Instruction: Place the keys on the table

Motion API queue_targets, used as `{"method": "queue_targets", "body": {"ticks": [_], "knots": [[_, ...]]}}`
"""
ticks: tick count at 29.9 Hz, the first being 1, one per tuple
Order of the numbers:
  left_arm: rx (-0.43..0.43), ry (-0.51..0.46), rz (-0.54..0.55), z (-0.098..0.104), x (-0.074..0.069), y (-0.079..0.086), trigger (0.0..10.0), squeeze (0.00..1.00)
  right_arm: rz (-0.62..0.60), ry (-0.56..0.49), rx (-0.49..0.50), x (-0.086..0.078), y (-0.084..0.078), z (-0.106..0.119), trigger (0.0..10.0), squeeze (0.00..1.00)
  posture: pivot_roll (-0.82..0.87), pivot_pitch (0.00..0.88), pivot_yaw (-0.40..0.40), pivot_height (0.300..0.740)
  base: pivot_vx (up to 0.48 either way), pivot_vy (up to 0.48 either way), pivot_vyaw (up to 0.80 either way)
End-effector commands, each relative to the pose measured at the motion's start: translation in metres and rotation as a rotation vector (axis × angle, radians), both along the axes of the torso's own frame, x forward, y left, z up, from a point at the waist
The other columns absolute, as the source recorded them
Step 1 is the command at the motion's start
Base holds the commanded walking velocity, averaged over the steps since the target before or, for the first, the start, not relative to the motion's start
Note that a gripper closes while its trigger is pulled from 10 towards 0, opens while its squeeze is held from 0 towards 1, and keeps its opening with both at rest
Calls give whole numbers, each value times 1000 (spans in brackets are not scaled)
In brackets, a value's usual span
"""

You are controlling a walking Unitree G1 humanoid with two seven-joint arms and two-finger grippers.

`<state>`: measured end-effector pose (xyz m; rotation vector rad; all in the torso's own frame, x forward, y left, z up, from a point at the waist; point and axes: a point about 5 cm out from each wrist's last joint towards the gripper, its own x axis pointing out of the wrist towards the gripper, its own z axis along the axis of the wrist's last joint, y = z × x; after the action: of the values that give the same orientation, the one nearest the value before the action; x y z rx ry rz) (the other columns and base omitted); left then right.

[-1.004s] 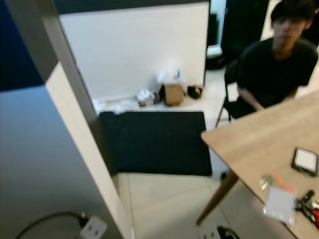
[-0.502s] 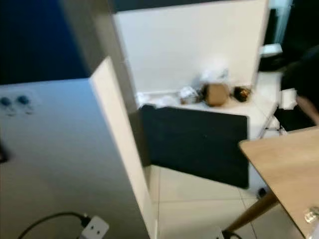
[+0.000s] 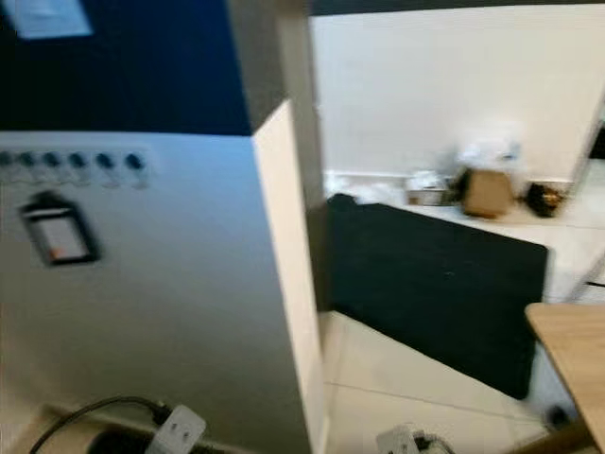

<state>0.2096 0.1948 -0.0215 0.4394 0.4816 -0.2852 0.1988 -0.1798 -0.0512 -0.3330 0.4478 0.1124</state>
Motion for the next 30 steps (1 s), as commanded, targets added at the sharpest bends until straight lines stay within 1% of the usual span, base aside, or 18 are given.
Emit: {"method": "queue_targets", "body": {"ticks": [1, 25, 30], "knots": [[12, 9, 5, 0, 0, 4, 10000, 0, 5, 11, 5, -1, 3, -1, 10000, 0, 103, 128, 76, 740, 0, 0, 800], [13, 9, 5, 0, 2, 3, 10000, 0, 5, 9, 2, 1, 3, -1, 10000, 0, 101, 126, 79, 740, 0, 0, 800], [14, 9, 4, 0, 2, 3, 10000, 0, -6, 8, 1, 1, 3, -1, 10000, 0, 101, 127, 78, 740, 0, 0, 0]]}}
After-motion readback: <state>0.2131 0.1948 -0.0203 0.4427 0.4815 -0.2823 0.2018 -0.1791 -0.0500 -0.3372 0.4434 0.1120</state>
